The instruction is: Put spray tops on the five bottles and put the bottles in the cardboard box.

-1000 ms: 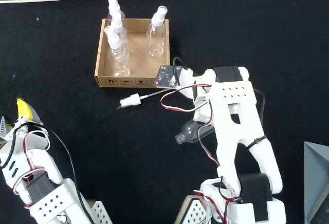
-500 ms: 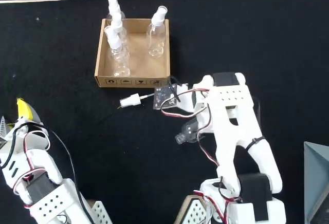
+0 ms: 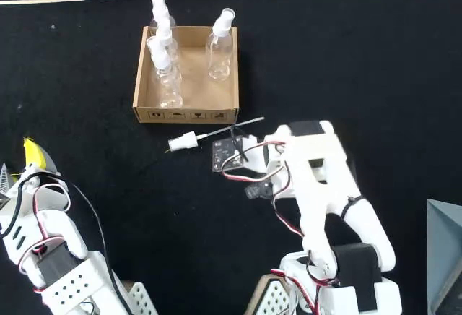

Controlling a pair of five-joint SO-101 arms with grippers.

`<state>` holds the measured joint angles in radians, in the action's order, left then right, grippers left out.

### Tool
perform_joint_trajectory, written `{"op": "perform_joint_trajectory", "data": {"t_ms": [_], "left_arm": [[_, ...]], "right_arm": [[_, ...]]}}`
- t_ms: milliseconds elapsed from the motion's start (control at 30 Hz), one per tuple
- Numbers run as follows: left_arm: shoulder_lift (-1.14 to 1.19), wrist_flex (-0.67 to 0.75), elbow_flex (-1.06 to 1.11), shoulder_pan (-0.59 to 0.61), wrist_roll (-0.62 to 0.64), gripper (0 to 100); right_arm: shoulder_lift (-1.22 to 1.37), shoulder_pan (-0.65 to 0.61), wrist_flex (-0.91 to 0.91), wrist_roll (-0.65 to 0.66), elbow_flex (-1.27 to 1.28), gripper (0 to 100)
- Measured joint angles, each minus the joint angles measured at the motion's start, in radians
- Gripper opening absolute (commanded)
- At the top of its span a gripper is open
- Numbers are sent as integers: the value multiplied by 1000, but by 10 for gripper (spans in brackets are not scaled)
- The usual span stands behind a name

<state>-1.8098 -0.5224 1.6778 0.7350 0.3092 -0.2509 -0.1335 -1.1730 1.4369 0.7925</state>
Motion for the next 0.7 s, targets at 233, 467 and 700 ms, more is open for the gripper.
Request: {"op": "perform_joint_trajectory", "data": {"t_ms": [233, 467, 700], "left_arm": [[0, 0, 0, 0, 0, 195], [0, 0, 0, 0, 0, 195], [0, 0, 0, 0, 0, 195]], "right_arm": [[0, 0, 69, -6, 44, 251], [0, 0, 72, -57, 44, 251], [0, -29, 72, -64, 44, 251]]}}
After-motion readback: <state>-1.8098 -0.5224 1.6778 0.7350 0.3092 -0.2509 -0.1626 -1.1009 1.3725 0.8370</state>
